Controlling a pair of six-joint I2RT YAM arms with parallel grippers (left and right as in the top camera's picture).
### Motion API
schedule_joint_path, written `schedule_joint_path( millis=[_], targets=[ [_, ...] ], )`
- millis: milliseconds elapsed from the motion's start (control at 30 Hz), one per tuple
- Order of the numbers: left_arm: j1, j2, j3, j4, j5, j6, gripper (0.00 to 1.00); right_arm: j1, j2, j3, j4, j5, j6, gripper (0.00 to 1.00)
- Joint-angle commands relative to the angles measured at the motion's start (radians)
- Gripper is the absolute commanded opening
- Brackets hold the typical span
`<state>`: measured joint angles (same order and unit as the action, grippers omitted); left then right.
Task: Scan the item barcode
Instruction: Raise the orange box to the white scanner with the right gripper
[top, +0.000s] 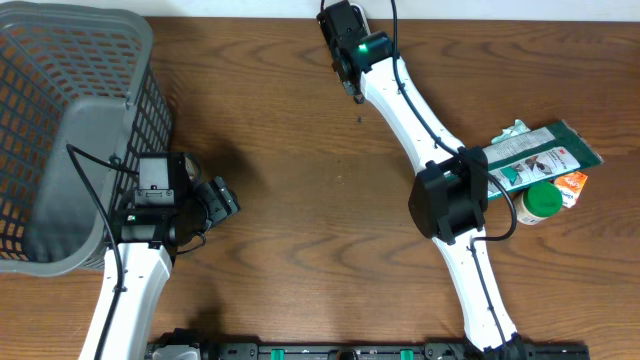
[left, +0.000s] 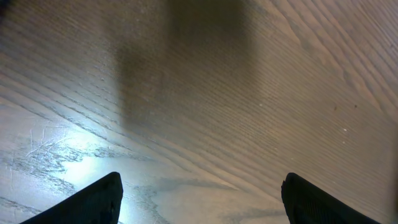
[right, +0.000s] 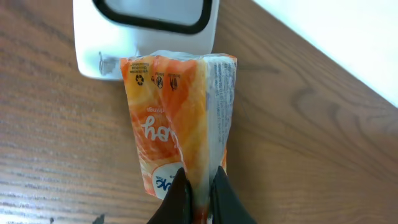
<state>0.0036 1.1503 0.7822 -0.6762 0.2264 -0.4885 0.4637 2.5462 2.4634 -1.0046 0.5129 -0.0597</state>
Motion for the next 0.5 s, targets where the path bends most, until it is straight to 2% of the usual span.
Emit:
schedule_joint_path(
  millis=[0, 267, 467],
  targets=[
    [0.006, 0.005, 0.016, 0.0, -0.011, 0.013, 0.82, -0.011, -0.017, 0.012, 0.004, 0.013, -0.005, 0.01],
    [0.006, 0.005, 0.016, 0.0, -0.011, 0.013, 0.82, 0.001, -0.133, 0.025, -0.001, 0.005, -0.005, 0.01],
    [0.006, 0.005, 0.016, 0.0, -0.011, 0.013, 0.83, -0.013, -0.108, 0.013, 0.019, -0.015, 0.015, 0.01]
  ],
)
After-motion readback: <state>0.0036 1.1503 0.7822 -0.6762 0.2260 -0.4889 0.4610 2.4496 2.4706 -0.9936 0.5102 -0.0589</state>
